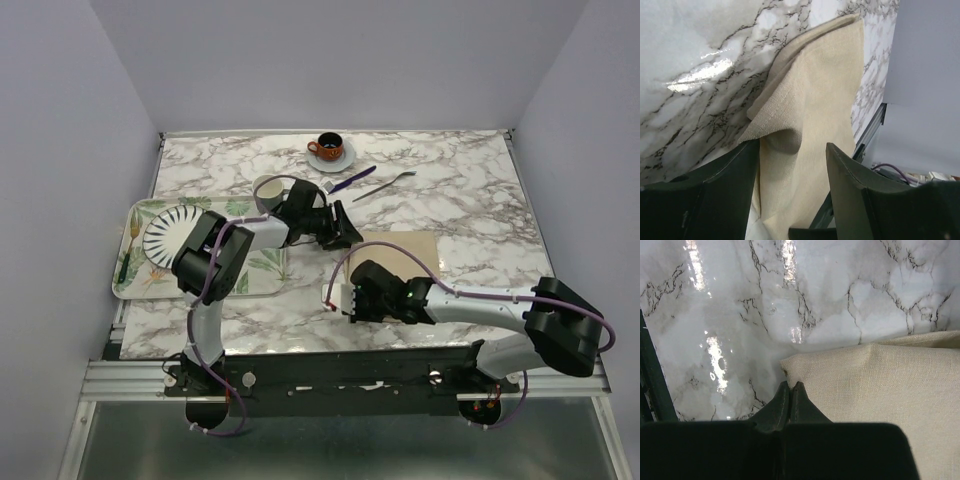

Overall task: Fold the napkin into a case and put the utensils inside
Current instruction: Smooth out the lower triangle-folded napkin at the center of the board.

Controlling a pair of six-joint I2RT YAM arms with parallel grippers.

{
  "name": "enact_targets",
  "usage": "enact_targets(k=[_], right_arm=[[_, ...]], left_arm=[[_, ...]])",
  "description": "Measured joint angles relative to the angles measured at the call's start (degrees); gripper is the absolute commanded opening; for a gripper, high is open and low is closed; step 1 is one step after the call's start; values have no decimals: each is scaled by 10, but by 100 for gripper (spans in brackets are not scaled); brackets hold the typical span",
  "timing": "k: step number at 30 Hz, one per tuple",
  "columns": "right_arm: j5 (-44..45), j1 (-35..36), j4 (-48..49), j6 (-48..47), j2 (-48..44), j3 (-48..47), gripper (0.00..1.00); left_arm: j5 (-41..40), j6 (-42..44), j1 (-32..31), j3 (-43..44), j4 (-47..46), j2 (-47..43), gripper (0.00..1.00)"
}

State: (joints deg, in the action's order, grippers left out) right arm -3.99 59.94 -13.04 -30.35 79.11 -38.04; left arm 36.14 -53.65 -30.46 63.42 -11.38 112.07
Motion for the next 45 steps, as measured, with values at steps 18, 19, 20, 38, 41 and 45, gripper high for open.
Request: enact_targets(k=[18, 19, 20, 38, 41, 45], right_arm=[[-52, 0, -2, -54, -17, 20, 1], [-53, 0, -1, -56, -14, 20, 1], [-54, 0, -1, -57, -11, 19, 1], [-60, 0, -77, -31, 58, -80, 75], [-66, -6, -111, -23, 37, -107, 75], [-98, -44, -173, -10, -21, -151, 74]], left_arm=[[-24, -30, 2, 19, -5, 43, 7], [-24, -30, 2, 19, -7, 43, 4], [-22, -29, 3, 19, -11, 43, 0], [22, 99, 33, 49, 22, 45, 57], [31, 142, 39, 73, 70, 43, 61], [42, 202, 46, 86, 148, 21, 61]])
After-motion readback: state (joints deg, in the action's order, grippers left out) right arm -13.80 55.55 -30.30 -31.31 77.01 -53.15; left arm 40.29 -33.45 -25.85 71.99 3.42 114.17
